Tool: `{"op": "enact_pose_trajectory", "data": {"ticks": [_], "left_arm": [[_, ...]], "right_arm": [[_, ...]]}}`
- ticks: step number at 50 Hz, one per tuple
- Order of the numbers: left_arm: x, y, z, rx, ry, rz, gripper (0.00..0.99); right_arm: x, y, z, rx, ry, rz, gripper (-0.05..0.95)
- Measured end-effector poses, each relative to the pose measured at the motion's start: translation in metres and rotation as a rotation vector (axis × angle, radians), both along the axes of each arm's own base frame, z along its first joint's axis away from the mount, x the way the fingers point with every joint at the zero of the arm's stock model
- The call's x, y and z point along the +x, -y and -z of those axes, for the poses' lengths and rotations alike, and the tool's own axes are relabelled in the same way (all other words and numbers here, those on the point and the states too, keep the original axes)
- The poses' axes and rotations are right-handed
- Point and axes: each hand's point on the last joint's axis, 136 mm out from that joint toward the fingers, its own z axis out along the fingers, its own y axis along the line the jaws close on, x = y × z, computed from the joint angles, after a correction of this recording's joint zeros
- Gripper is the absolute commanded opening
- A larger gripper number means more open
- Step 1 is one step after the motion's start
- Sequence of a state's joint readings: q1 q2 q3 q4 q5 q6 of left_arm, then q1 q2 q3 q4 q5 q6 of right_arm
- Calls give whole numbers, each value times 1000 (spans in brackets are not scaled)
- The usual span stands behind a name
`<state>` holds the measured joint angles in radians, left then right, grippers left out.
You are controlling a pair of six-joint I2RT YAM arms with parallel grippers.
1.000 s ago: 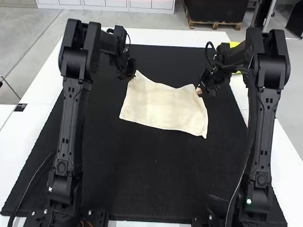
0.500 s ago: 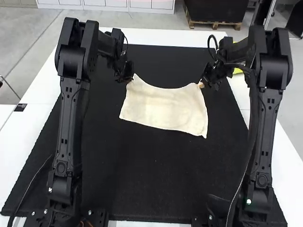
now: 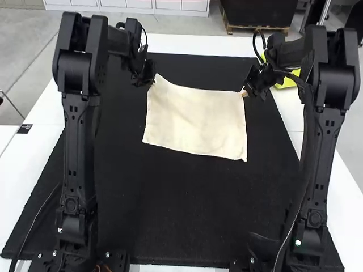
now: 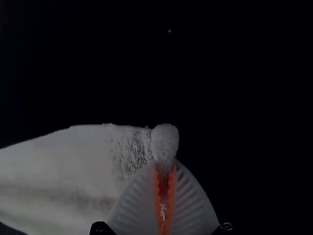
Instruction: Fold the towel.
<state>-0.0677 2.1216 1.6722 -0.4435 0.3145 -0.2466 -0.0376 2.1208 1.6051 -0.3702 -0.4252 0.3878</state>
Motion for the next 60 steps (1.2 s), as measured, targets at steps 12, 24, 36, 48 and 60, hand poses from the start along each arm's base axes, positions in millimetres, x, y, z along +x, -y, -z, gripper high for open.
{"op": "enact_pose_trajectory", "data": {"ticks": [12,24,36,48,60], "left_arm": [[-16,-26,3,10,-26,-35,139],[-26,-27,3,16,-34,-29,139],[-38,-24,2,17,-54,-11,138],[-62,-3,13,20,-102,52,136],[-78,0,18,28,-135,79,134]], "right_arm": [[-4,-2,-9,7,2,-13,-20],[-7,-4,-31,4,39,-29,-20],[-15,-4,-42,2,49,-38,-20],[-44,-5,-36,-1,1,-47,-20],[-70,-1,-45,3,-1,-45,-20]]}}
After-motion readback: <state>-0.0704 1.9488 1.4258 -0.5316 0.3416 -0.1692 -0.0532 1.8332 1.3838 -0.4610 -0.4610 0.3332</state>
